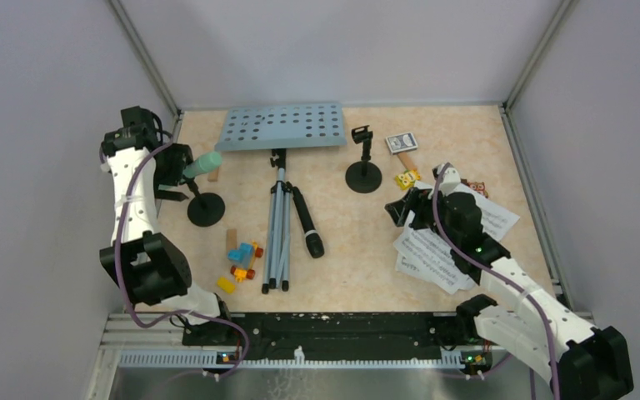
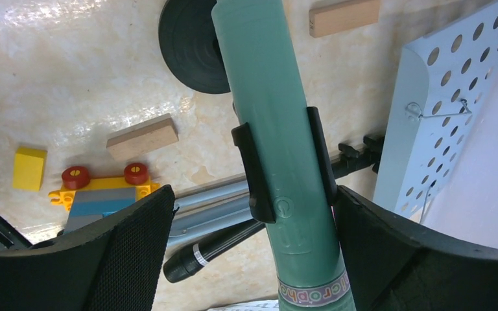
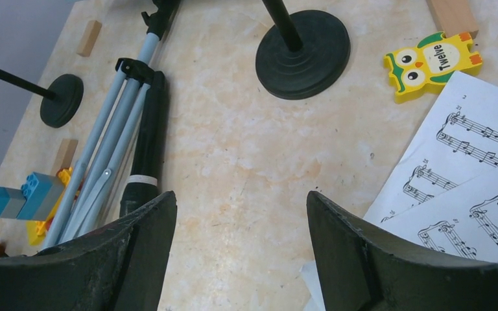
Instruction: Pack up the instrument practice props
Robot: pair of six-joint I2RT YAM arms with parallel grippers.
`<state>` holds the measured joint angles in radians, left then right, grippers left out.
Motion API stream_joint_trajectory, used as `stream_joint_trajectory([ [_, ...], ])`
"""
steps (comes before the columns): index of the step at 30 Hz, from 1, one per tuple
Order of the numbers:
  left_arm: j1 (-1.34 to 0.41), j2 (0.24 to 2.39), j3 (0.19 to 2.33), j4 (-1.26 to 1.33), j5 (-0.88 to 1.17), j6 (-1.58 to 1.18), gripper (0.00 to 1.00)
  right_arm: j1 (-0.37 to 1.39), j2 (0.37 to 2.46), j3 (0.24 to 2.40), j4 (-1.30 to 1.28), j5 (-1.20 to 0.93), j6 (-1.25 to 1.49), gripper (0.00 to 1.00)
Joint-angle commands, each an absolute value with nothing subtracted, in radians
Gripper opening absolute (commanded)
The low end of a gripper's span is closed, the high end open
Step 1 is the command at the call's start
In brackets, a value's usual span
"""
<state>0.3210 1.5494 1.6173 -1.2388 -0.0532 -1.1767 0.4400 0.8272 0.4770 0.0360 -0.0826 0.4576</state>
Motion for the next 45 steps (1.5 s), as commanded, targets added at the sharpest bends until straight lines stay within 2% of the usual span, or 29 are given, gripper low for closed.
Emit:
stream_joint_trajectory([
  [1,0.328,1.562,1.617,-1.210,-0.035,-1.193,0.93,0.436,0.807,0.472,0.053,-0.071,0.465,0.72],
  [9,0.327,1.612,1.615,-1.188,-0.047,-1.199,0.88,0.436,0.804,0.464,0.057,-0.069,0.465,0.71],
  [13,0.329,1.635,1.622,-1.192,-0.043,-1.198,0.79,0.435,0.803,0.462,0.058,-0.068,0.465,0.71],
  [16,0.331,1.646,1.625,-1.196,-0.036,-1.195,0.67,0.436,0.802,0.458,0.059,-0.066,0.467,0.71],
  [22,0.330,1.642,1.616,-1.198,-0.039,-1.195,0.49,0.436,0.791,0.442,0.063,-0.060,0.475,0.70],
  [25,0.333,1.635,1.615,-1.199,-0.037,-1.188,0.36,0.436,0.782,0.439,0.062,-0.059,0.477,0.70],
  [27,0.334,1.628,1.614,-1.197,-0.032,-1.179,0.22,0.435,0.775,0.441,0.060,-0.057,0.476,0.70],
  [28,0.336,1.623,1.612,-1.192,-0.028,-1.170,0.04,0.436,0.774,0.441,0.058,-0.055,0.476,0.70],
  [29,0.335,1.617,1.611,-1.186,-0.022,-1.160,0.00,0.436,0.771,0.442,0.056,-0.055,0.476,0.70],
  [36,0.335,1.513,1.593,-1.126,-0.052,-1.058,0.00,0.436,0.739,0.439,0.041,-0.050,0.475,0.70],
  [43,0.335,1.258,1.474,-0.807,-0.012,-0.839,0.00,0.436,0.712,0.430,0.032,-0.043,0.475,0.70],
  [45,0.334,1.250,1.516,-0.818,-0.011,-0.786,0.00,0.436,0.707,0.430,0.029,-0.044,0.476,0.70],
])
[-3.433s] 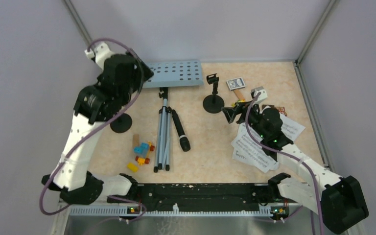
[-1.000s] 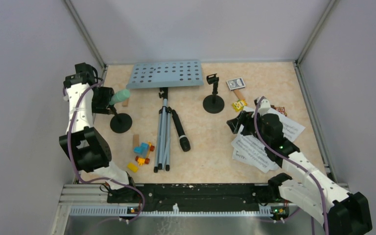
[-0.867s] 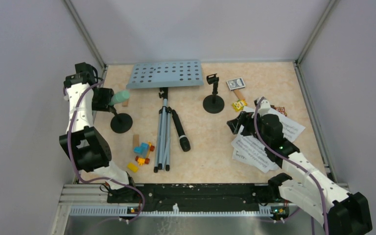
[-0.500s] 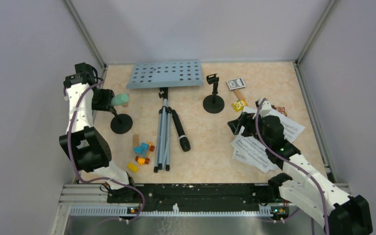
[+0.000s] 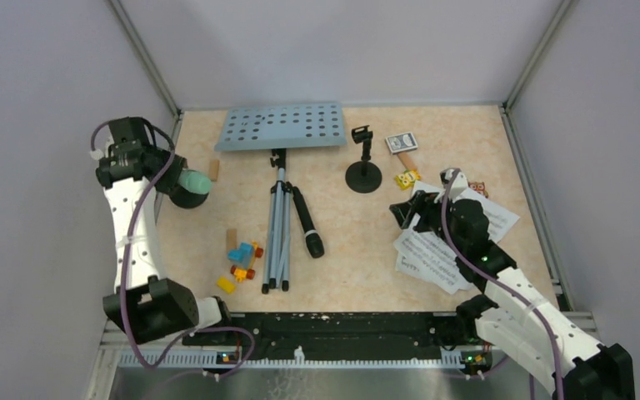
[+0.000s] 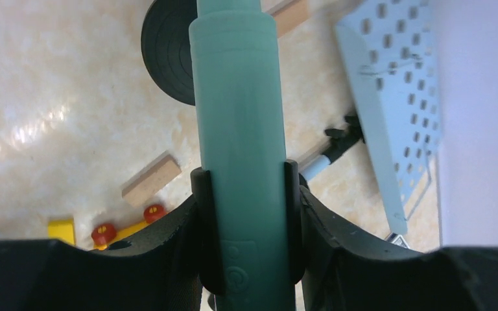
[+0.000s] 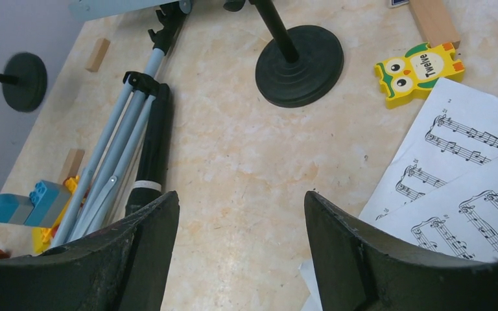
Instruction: Pack up the instrument practice props
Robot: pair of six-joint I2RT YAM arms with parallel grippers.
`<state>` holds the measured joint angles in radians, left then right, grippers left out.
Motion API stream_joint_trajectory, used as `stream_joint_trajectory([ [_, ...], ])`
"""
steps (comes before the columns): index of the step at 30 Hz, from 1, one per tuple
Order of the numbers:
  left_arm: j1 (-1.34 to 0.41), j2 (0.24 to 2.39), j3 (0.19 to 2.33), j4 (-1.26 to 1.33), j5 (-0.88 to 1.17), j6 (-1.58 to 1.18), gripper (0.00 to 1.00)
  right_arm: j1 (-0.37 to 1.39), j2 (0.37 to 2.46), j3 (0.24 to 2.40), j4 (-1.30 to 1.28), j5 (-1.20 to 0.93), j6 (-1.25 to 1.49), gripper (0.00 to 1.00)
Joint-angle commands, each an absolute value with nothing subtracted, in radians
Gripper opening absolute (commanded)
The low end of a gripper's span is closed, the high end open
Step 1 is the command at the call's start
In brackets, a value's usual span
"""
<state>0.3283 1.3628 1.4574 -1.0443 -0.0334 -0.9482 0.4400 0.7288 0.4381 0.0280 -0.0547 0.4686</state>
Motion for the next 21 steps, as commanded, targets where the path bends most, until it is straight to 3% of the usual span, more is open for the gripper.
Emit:
stream_joint_trajectory([
  [1,0.334,1.260,1.553,-0.843,-0.010,-0.761,0.00,0.436,0.704,0.430,0.026,-0.043,0.476,0.70],
  [8,0.268,1.356,1.719,-0.872,0.230,-0.580,0.00,0.436,0.679,0.445,0.003,-0.035,0.467,0.69],
  [16,-0.204,1.534,1.983,-1.010,0.126,-0.507,0.00,0.435,0.591,0.489,-0.110,-0.029,0.420,0.69],
  [21,-0.424,1.500,1.920,-1.011,0.099,-0.505,0.00,0.436,0.508,0.511,-0.186,-0.036,0.387,0.69],
])
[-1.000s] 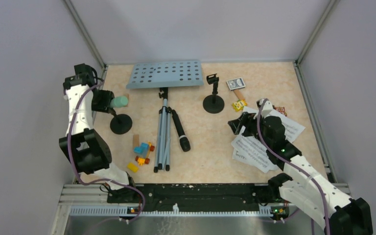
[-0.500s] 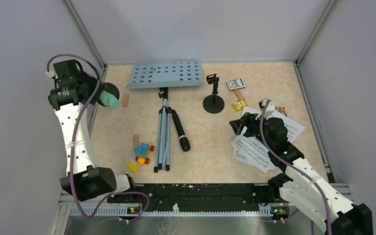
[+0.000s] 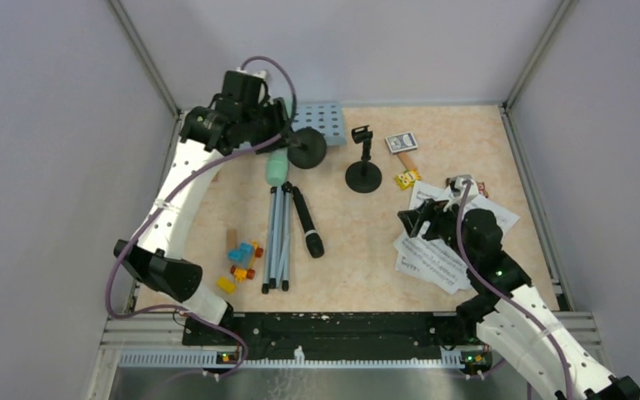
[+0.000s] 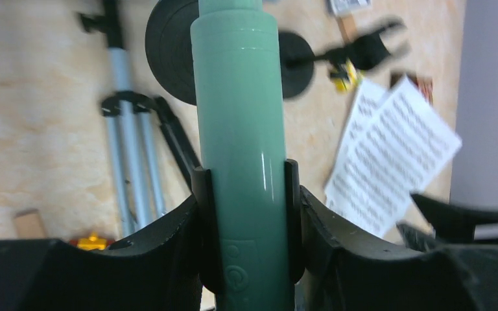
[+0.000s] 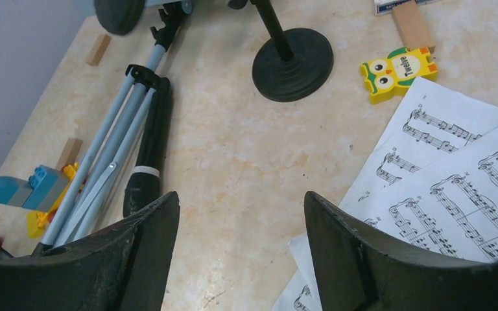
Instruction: Pack up the instrument practice props
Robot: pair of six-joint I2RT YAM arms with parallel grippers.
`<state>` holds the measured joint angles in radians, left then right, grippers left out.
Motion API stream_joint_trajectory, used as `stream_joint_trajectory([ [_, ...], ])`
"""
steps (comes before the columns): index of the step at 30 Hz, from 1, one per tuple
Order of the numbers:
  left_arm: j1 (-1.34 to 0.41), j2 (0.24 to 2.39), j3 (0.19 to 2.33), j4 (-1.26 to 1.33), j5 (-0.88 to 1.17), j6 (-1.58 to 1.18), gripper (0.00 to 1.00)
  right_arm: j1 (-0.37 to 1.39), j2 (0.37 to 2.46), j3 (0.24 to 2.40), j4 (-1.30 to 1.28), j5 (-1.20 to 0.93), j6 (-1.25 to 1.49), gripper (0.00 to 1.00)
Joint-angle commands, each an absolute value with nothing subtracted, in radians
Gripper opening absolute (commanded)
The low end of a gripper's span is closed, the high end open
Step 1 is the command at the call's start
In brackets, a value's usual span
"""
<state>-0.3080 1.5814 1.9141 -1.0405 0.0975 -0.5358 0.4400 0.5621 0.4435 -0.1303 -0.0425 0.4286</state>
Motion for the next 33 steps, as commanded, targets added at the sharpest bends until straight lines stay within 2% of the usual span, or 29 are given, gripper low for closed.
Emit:
stream_joint_trajectory([
  [1,-0.454,1.486,1.880,-1.000,0.113,-0.510,0.00,0.436,0.494,0.514,-0.197,-0.040,0.379,0.69],
  [5,-0.603,1.436,1.704,-0.898,0.156,-0.496,0.00,0.436,0.443,0.520,-0.225,-0.060,0.332,0.70],
  [9,-0.766,1.475,1.688,-0.867,0.147,-0.438,0.00,0.436,0.398,0.501,-0.186,-0.119,0.303,0.71],
  [14,-0.885,1.525,1.683,-0.824,0.178,-0.352,0.00,0.436,0.340,0.435,-0.041,-0.350,0.259,0.72],
  [19,-0.933,1.596,1.726,-0.891,0.159,-0.257,0.00,0.435,0.272,0.337,0.139,-0.546,0.220,0.72],
  [30,-0.996,1.731,1.801,-1.017,0.085,-0.154,0.00,0.443,0.287,0.273,0.236,-0.588,0.220,0.71],
  [31,-1.000,1.742,1.808,-1.030,0.071,-0.147,0.01,0.445,0.291,0.271,0.237,-0.585,0.213,0.71],
  [33,-1.012,1.760,1.824,-1.058,0.034,-0.133,0.10,0.450,0.302,0.272,0.239,-0.580,0.195,0.70],
])
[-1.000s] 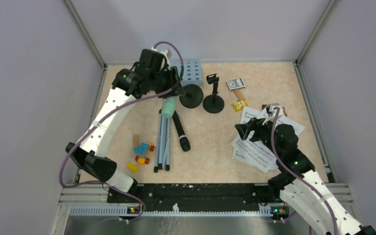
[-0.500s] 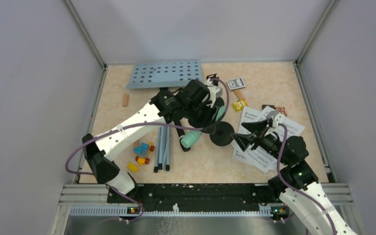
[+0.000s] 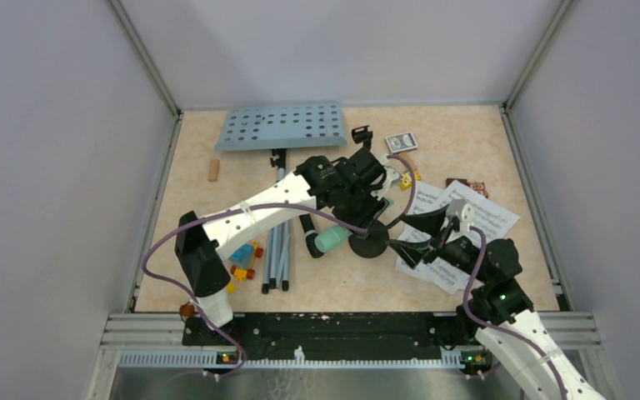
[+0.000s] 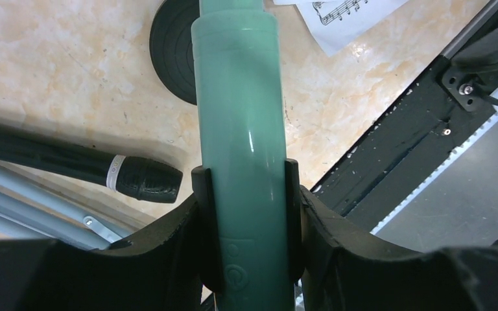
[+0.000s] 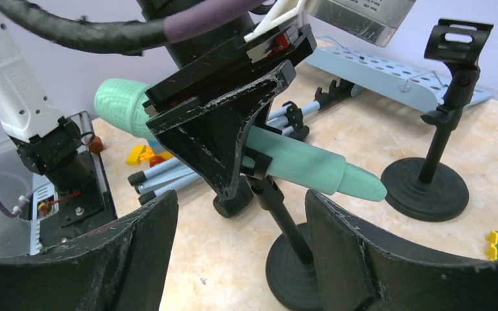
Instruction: Pack up the instrument practice props
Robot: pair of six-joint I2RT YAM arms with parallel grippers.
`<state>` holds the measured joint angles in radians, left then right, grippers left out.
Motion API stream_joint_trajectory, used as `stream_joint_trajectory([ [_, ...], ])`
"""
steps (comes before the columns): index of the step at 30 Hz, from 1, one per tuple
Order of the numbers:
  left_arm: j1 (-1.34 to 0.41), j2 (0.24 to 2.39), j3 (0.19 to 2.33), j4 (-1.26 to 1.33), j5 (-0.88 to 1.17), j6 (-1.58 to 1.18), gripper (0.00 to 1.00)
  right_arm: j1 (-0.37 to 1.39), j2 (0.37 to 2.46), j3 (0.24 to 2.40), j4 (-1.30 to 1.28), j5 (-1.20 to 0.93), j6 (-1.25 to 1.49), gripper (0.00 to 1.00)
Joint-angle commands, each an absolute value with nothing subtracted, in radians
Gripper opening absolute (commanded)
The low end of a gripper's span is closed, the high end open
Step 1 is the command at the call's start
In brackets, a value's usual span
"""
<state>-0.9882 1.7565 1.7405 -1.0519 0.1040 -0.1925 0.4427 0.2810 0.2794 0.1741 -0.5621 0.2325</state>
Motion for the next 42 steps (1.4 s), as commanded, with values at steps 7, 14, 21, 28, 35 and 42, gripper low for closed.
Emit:
stream_joint_trajectory([
  [7,-1.026,1.761,1.862,-1.093,-0.027,-0.105,0.41,0.476,0.368,0.294,0.242,-0.514,0.170,0.70],
  [14,-1.026,1.741,1.862,-1.085,-0.037,-0.097,0.60,0.526,0.369,0.239,0.289,-0.439,0.189,0.70],
  [21,-1.025,1.731,1.855,-1.084,-0.069,-0.103,0.80,0.556,0.401,0.205,0.361,-0.414,0.192,0.70],
  [28,-1.024,1.706,1.863,-1.106,-0.131,-0.117,0.86,0.584,0.575,0.148,0.629,-0.450,0.191,0.71],
  [35,-1.023,1.656,1.862,-1.115,-0.163,-0.154,0.99,0.591,0.880,0.107,1.073,-0.512,0.175,0.73],
  [42,-1.021,1.651,1.848,-1.132,-0.179,-0.164,0.97,0.602,1.141,0.114,1.382,-0.528,0.192,0.73],
])
